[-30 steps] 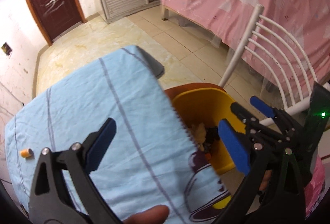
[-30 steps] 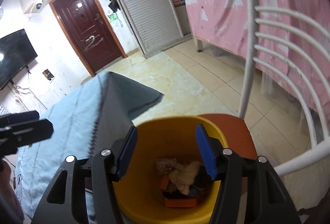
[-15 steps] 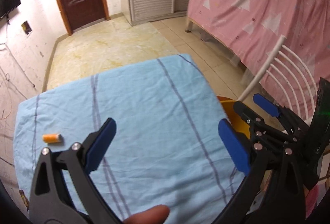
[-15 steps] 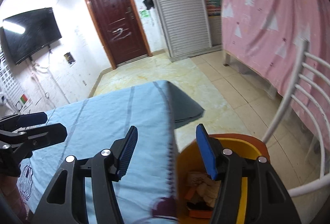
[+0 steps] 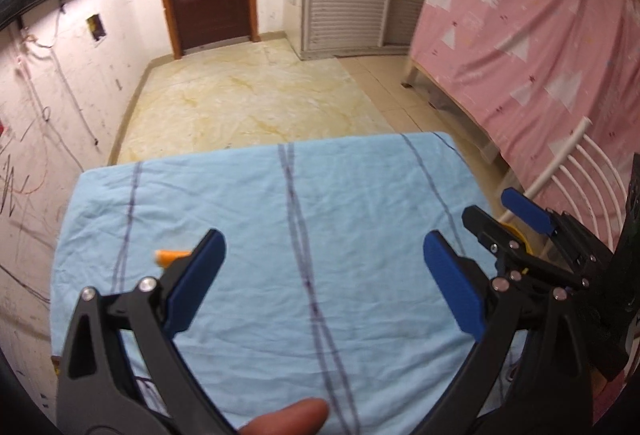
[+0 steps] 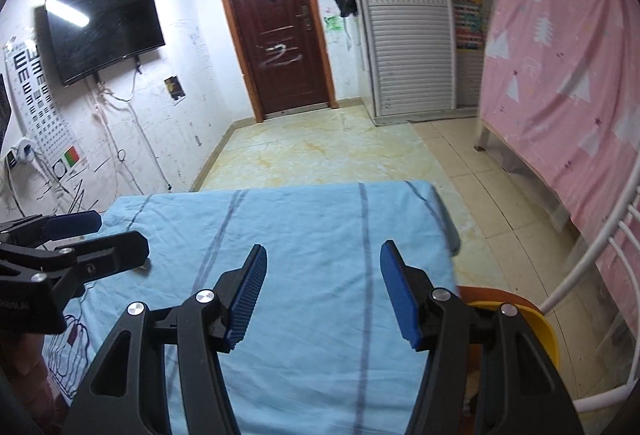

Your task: Collect trash

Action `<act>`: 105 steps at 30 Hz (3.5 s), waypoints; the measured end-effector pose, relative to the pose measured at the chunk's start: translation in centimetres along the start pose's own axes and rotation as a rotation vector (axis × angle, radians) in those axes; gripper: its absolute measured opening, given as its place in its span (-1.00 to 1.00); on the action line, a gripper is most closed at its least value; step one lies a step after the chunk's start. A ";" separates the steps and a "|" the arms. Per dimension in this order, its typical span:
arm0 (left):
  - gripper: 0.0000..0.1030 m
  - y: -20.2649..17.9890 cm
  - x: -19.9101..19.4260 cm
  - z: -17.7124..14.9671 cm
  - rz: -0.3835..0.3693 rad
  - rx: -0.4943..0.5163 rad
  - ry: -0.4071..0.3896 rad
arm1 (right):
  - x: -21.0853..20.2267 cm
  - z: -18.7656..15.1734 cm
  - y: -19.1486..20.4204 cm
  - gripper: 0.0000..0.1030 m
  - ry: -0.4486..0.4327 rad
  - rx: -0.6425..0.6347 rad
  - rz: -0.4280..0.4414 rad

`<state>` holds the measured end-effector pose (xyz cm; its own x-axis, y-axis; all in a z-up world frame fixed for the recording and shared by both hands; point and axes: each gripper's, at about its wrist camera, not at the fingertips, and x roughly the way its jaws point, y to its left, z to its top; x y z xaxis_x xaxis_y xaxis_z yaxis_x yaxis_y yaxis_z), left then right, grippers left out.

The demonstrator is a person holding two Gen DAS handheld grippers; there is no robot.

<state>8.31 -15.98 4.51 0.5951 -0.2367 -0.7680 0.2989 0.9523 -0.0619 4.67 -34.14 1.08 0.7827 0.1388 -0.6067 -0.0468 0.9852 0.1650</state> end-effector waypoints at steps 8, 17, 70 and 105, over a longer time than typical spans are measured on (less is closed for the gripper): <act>0.88 4.5 -1.3 -0.2 0.075 -0.047 -0.103 | 1.6 0.9 4.1 0.03 -0.044 -0.043 0.063; 0.88 7.9 -1.3 -0.6 0.164 -0.074 -0.210 | 2.4 1.7 6.3 0.28 -0.142 -0.050 0.107; 0.88 13.5 3.2 -2.8 0.228 -0.176 -0.232 | 6.0 0.6 7.8 0.66 -0.159 -0.053 0.137; 0.88 13.7 3.2 -2.8 0.235 -0.175 -0.236 | 6.1 0.7 8.0 0.67 -0.160 -0.058 0.138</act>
<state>12.21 -3.11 -0.55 0.7941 -0.0262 -0.6072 0.0139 0.9996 -0.0248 9.45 -25.53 -0.77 0.8546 0.2597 -0.4497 -0.1925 0.9627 0.1901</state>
